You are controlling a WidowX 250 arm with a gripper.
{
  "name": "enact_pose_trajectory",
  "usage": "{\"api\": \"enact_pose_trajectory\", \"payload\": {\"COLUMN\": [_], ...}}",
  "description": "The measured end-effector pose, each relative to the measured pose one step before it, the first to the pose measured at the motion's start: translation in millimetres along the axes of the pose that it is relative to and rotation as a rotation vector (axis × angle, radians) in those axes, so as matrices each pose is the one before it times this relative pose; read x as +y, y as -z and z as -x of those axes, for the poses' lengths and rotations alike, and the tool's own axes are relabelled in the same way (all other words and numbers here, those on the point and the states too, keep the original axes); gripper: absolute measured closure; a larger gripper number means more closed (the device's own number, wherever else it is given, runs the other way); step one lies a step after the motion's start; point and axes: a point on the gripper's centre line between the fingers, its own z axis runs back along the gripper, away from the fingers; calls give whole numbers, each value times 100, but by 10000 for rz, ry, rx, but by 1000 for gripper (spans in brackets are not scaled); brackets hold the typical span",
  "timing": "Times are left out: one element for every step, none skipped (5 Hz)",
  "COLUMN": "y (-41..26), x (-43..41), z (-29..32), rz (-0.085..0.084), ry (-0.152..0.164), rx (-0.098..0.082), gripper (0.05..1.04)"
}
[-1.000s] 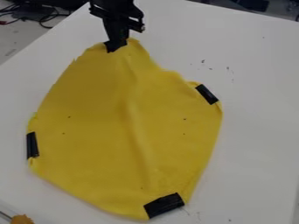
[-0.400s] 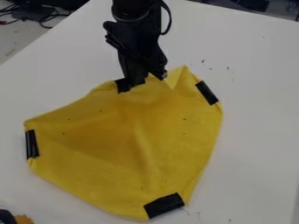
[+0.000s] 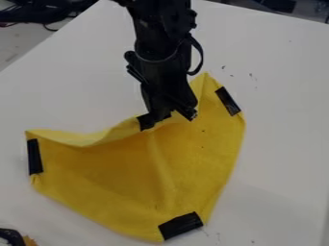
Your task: Fold the cloth from top left to bottom right
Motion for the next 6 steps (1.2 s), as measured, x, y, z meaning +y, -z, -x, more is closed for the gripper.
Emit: {"api": "enact_pose_trajectory", "payload": {"y": [-465, -101, -439, -113, 36, -65], "x": [-1032, -703, -304, -101, -89, -322], "z": [306, 542, -85, 30, 65, 217], "rz": [-41, 68, 42, 52, 54, 229], "ry": [-161, -228, 24, 76, 39, 97], "rx": [-151, 125, -111, 1, 48, 144], "gripper": [1025, 1001, 841, 570, 259, 74]}}
